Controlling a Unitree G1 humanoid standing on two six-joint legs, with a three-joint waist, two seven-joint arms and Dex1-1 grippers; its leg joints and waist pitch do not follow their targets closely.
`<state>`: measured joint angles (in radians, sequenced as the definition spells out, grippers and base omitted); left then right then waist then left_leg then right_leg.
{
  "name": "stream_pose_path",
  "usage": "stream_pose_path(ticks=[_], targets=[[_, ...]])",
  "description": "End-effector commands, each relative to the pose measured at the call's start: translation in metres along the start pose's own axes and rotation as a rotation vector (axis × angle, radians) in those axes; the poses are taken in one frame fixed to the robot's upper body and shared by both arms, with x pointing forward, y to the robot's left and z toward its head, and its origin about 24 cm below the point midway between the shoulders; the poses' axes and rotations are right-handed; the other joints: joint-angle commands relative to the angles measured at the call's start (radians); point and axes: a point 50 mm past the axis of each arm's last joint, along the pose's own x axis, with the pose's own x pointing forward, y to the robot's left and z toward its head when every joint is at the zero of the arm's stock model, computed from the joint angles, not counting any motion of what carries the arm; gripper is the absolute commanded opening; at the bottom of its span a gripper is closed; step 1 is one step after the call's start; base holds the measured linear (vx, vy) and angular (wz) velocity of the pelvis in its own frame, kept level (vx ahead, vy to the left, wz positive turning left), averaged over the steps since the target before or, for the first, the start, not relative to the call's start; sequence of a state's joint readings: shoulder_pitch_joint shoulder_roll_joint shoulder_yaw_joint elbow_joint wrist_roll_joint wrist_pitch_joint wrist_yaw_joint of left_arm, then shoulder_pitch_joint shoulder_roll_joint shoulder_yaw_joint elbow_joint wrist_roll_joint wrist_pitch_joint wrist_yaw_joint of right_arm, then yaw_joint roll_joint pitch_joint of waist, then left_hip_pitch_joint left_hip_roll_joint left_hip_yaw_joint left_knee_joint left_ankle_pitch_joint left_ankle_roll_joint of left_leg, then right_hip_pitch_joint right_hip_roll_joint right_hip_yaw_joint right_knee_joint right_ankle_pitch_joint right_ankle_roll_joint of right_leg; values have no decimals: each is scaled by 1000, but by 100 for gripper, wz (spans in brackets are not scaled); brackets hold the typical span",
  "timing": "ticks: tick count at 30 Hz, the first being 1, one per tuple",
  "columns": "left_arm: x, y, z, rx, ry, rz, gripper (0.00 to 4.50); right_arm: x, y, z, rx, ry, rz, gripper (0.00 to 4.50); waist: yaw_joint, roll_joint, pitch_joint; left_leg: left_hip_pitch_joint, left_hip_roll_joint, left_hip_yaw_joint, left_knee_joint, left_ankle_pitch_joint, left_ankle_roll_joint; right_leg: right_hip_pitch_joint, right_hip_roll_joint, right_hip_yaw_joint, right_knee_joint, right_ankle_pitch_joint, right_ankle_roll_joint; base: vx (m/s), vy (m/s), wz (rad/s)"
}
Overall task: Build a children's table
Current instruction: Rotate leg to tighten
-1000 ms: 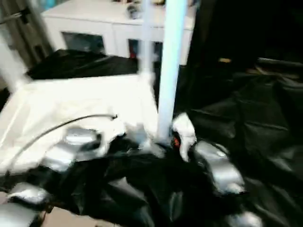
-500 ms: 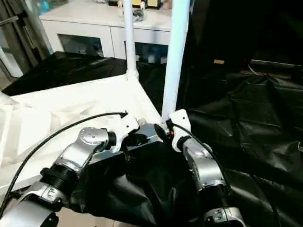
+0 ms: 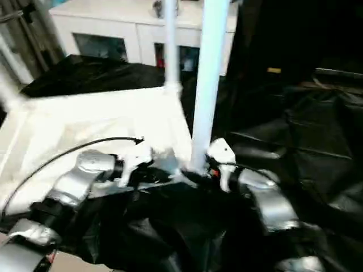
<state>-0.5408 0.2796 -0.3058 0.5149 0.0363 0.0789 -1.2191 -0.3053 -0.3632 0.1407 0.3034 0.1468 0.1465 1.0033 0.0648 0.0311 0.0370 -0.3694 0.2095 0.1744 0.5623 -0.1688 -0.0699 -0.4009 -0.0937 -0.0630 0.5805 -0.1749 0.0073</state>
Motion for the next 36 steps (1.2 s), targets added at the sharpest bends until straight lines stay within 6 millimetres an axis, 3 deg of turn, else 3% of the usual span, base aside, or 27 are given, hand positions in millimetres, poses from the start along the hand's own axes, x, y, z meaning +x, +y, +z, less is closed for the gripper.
stream_pose_path(ticks=[1, 3, 8, 15, 18, 23, 25, 26, 29, 30, 31, 36], targets=[[8, -8, 0, 23, 11, -77, 0, 10, 16, 6, -14, -25, 146, 341, 3, -8, -63, 8, 17, 10, -45, -144, 120, 55, -35, 29, -39, -3, -290, 0, 0, 0], [5, -8, -2, 23, 15, -84, 0, 7, 16, 6, -12, -21, 163, 325, 2, -8, -58, 9, 19, 9, -51, -204, 90, 53, -36, 30, -48, -101, -272, 0, 0, 0], [2, -9, -2, 25, 9, -101, 0, 3, 15, 8, -7, -23, 194, 292, 1, -9, -56, 13, 19, 7, -56, -248, 52, 51, -37, 33, -55, -180, -249, 0, 0, 0], [2, -12, -2, 24, 7, -119, 0, 3, 20, 6, 25, -29, 238, 270, 5, -12, -60, 8, 17, 7, -52, -204, 65, 53, -37, 34, -49, -135, -252, 0, 0, 0], [3, -13, -4, 18, 13, -113, 0, 3, 23, 4, 36, -26, 250, 268, 5, -6, -60, 8, 17, 7, -50, -197, 67, 53, -37, 34, -48, -123, -254, 0, 0, 0], [8, -8, -4, -3, 19, -42, 0, 7, 23, -1, 54, -17, 196, 267, 6, -6, -57, 11, 17, 7, -53, -234, 53, 50, -37, 33, -54, -168, -248, 0, 0, 0], [18, -3, 2, -20, 12, 35, 0, 18, 16, -10, 59, 13, 9, 267, 2, -4, -50, 13, 16, 7, -59, -267, 28, 43, -38, 36, -62, -232, -233, 0, 0, 0], [22, -2, 5, -23, 7, 63, 0, 22, 13, -13, 72, 27, -65, 267, -3, -5, -49, 15, 12, 3, -62, -308, 7, 45, -39, 32, -68, -314, -208, 0, 0, 0], [36, 3, 15, -46, -20, 137, 0, 33, 8, -19, 131, 48, -219, 266, -13, -9, -46, 18, 7, -3, -66, -359, -13, 40, -37, 32, -82, -440, -154, 0, 0, 0], [43, 3, 19, -53, -31, 160, 0, 39, 7, -21, 152, 58, -286, 266, -18, -18, -44, 17, 6, -3, -66, -366, -15, 36, -35, 33, -87, -468, -138, -51, 12, -4], [51, 3, 26, -68, -47, 186, 0, 47, 7, -23, 173, 82, -373, 266, -18, -14, -44, 19, 4, -4, -66, -372, -17, 34, -36, 33, -87, -481, -134, 0, 0, 0], [65, -1, 33, -49, -40, 178, 0, 63, 9, -21, 202, 85, -472, 265, -35, -17, -40, 20, -2, -11, -69, -438, -12, 26, -36, 25, -110, -598, -73, 0, 0, 0]])
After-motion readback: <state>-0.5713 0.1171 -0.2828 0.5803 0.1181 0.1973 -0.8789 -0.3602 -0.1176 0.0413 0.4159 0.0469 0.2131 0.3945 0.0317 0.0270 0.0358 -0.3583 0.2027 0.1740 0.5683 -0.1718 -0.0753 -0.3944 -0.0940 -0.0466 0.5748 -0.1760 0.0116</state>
